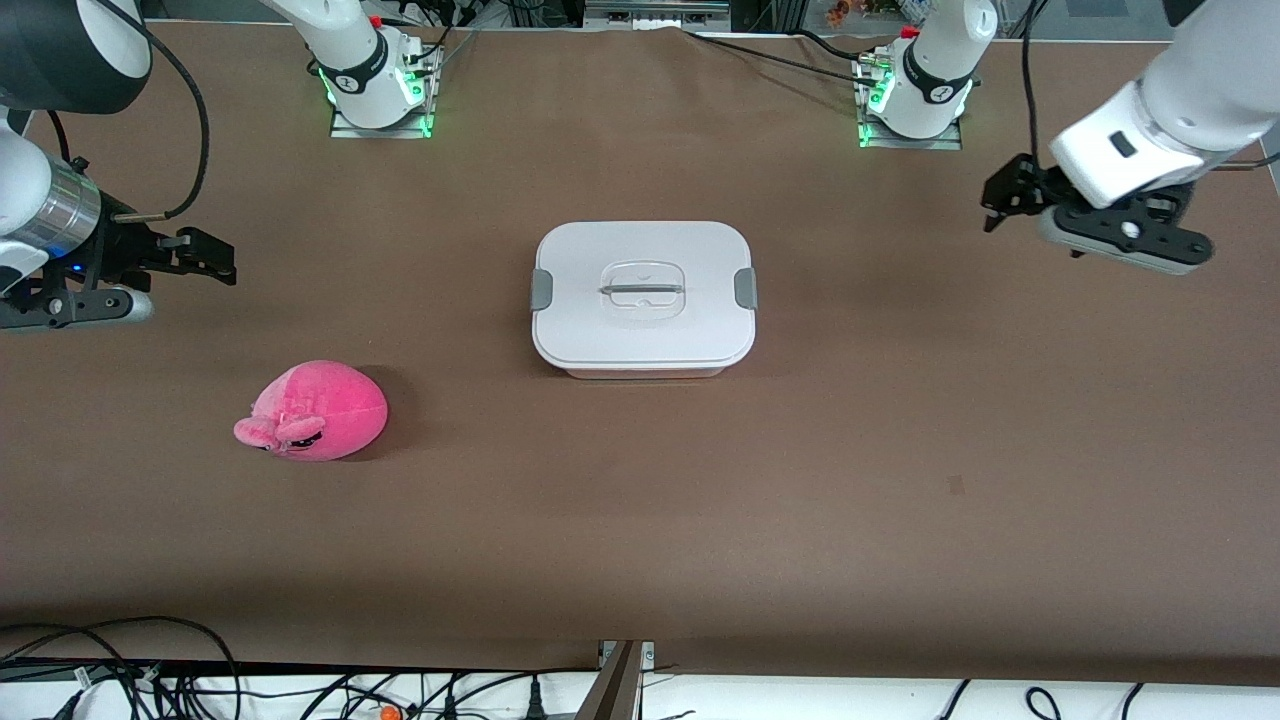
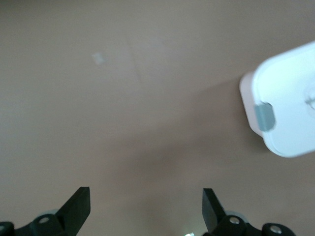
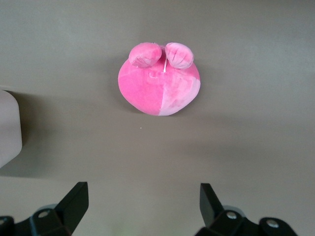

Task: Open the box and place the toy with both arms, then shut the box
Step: 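Reach the left gripper to the white lid handle and grasp it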

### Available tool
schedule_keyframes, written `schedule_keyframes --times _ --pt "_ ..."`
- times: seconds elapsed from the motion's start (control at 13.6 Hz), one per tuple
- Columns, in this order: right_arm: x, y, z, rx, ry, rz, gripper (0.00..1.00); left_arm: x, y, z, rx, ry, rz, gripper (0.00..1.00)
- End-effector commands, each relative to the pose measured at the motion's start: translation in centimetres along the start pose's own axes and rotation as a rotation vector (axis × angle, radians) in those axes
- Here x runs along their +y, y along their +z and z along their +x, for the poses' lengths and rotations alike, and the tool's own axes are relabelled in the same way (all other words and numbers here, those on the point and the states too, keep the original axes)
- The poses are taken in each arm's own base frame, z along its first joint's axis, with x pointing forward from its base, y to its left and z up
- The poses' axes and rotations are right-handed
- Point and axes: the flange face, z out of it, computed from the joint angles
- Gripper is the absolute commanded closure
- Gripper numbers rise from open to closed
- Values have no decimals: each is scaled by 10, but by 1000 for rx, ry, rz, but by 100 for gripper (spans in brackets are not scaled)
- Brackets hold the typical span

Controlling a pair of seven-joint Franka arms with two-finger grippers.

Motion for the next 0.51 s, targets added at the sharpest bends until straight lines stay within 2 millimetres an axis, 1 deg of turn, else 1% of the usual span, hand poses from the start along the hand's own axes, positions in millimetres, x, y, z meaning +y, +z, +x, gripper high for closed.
schedule_keyframes --times 0.0,0.15,0.22,0.29,0.37,0.44 --pt "4 -11 -5 6 0 8 0 43 20 13 -92 81 -113 0" --pt "7 -13 -6 12 5 7 0 81 34 19 -118 194 -126 0" --pt "8 -14 -5 21 6 7 0 95 51 28 -144 271 -147 0" --pt "9 -16 -2 44 8 5 0 127 70 40 -165 379 -172 0" --pt "6 -19 0 67 4 6 0 154 81 52 -159 433 -181 0" --pt "6 -24 0 79 4 5 0 184 100 70 -149 485 -199 0"
